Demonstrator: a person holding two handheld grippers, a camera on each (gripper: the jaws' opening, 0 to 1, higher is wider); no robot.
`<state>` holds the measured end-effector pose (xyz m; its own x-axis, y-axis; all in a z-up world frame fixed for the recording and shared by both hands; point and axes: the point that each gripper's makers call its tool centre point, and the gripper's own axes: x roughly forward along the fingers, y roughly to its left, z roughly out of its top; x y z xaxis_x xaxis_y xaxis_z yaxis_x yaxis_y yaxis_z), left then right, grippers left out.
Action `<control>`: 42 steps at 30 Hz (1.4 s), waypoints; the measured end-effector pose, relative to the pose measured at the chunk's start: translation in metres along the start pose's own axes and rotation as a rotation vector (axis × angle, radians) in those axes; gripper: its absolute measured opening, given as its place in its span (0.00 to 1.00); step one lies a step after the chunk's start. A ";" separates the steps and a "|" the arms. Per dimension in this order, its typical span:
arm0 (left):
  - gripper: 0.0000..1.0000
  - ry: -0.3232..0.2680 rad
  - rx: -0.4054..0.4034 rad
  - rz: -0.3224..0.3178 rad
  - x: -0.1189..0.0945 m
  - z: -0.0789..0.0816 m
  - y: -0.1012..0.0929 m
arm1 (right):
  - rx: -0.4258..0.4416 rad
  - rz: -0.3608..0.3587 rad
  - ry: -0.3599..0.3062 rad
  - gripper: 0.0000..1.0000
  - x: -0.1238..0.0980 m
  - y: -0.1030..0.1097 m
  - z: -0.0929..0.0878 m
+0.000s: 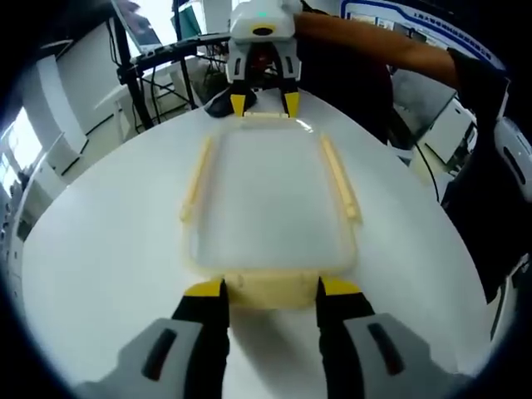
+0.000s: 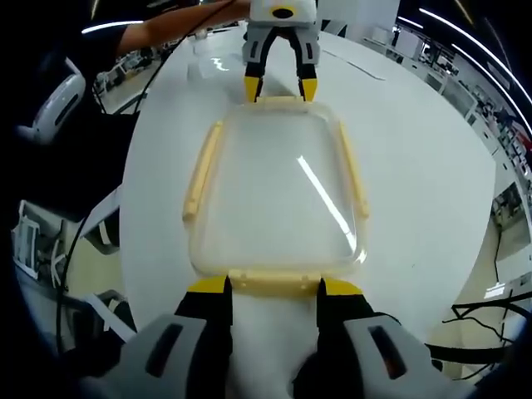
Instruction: Snap each plastic latch of the storage box into its locked position after aligning the lid with the box until every specified latch is closed and the lid sits flush.
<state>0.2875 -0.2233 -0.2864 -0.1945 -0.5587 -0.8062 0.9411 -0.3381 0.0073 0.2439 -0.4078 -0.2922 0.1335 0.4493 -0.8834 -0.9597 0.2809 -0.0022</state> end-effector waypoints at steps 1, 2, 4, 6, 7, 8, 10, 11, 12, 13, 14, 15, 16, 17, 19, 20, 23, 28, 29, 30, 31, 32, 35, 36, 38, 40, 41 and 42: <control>0.40 -0.003 -0.002 -0.003 0.000 0.000 0.002 | -0.002 0.001 -0.003 0.38 0.000 0.000 0.000; 0.40 -0.006 -0.001 -0.003 0.000 0.001 0.002 | -0.001 0.001 -0.004 0.38 0.000 0.000 0.000; 0.40 -0.009 -0.002 -0.003 0.000 0.001 0.001 | -0.002 0.001 -0.002 0.38 0.000 0.000 0.000; 0.40 -0.008 -0.006 -0.003 0.001 0.001 0.000 | -0.008 -0.001 0.005 0.38 0.000 -0.001 0.001; 0.40 -0.006 -0.008 -0.001 0.001 0.001 0.000 | -0.014 -0.005 0.006 0.38 0.000 -0.002 0.001; 0.40 -0.006 -0.009 0.000 0.001 0.001 -0.002 | -0.015 -0.006 0.008 0.38 0.000 -0.001 0.001; 0.40 -0.004 -0.013 0.001 0.001 0.001 -0.004 | -0.014 -0.004 0.007 0.38 0.000 -0.001 0.001; 0.40 -0.003 -0.014 0.001 0.001 0.001 -0.004 | -0.014 -0.003 0.005 0.38 0.000 -0.001 0.001; 0.40 -0.003 -0.016 0.000 0.001 0.001 -0.006 | -0.013 0.001 0.002 0.38 0.000 0.000 0.001; 0.40 -0.005 -0.019 -0.003 0.001 0.001 -0.008 | -0.013 0.004 0.001 0.38 0.000 0.001 0.001; 0.40 -0.008 -0.023 -0.006 0.001 0.001 -0.010 | -0.015 0.005 0.000 0.38 0.000 0.002 0.001; 0.40 -0.009 -0.023 -0.007 0.001 0.001 -0.011 | -0.014 0.009 -0.001 0.38 0.000 0.004 0.001; 0.40 -0.006 -0.019 -0.006 0.000 0.001 -0.012 | -0.012 0.012 -0.004 0.38 0.000 0.005 0.002; 0.40 -0.007 -0.024 -0.009 0.000 0.001 -0.008 | -0.012 0.013 -0.006 0.38 0.000 0.006 0.002; 0.40 -0.008 -0.024 -0.012 -0.001 0.001 -0.009 | -0.009 0.019 -0.009 0.39 0.000 0.009 0.003; 0.40 -0.008 -0.024 -0.014 -0.001 0.001 -0.010 | -0.011 0.019 -0.009 0.39 -0.001 0.010 0.003; 0.40 -0.007 -0.028 -0.018 -0.002 0.000 -0.013 | -0.014 0.021 -0.009 0.39 -0.002 0.013 0.005; 0.40 -0.011 -0.032 -0.020 -0.005 0.000 -0.012 | -0.020 0.022 -0.002 0.39 -0.004 0.016 0.008; 0.40 -0.014 -0.036 -0.023 -0.006 0.001 -0.013 | -0.022 0.024 0.001 0.39 -0.005 0.016 0.009; 0.40 -0.016 -0.039 -0.024 -0.006 0.001 -0.013 | -0.024 0.024 0.001 0.39 -0.006 0.017 0.009; 0.40 -0.015 -0.037 -0.021 -0.007 0.001 -0.013 | -0.026 0.023 0.000 0.39 -0.007 0.018 0.010; 0.40 -0.013 -0.037 -0.019 -0.007 0.001 -0.013 | -0.026 0.022 0.000 0.39 -0.007 0.018 0.011; 0.40 -0.006 -0.038 -0.017 -0.010 0.003 -0.013 | -0.029 0.021 0.005 0.39 -0.008 0.020 0.013; 0.40 -0.002 -0.041 -0.018 -0.012 0.004 -0.013 | -0.030 0.022 0.008 0.39 -0.009 0.021 0.013; 0.40 0.004 -0.040 -0.015 -0.015 0.004 -0.013 | -0.033 0.022 0.012 0.39 -0.010 0.023 0.015; 0.40 0.006 -0.039 -0.015 -0.016 0.004 -0.016 | -0.036 0.021 0.013 0.39 -0.011 0.025 0.017; 0.40 0.004 -0.039 -0.014 -0.017 0.004 -0.020 | -0.036 0.020 0.013 0.39 -0.012 0.026 0.018; 0.40 0.002 -0.041 -0.014 -0.018 0.004 -0.021 | -0.039 0.018 0.011 0.39 -0.014 0.026 0.019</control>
<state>0.2706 -0.2092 -0.2701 -0.2076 -0.5526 -0.8072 0.9488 -0.3145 -0.0287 0.2218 -0.3905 -0.2708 0.1139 0.4441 -0.8887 -0.9709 0.2394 -0.0049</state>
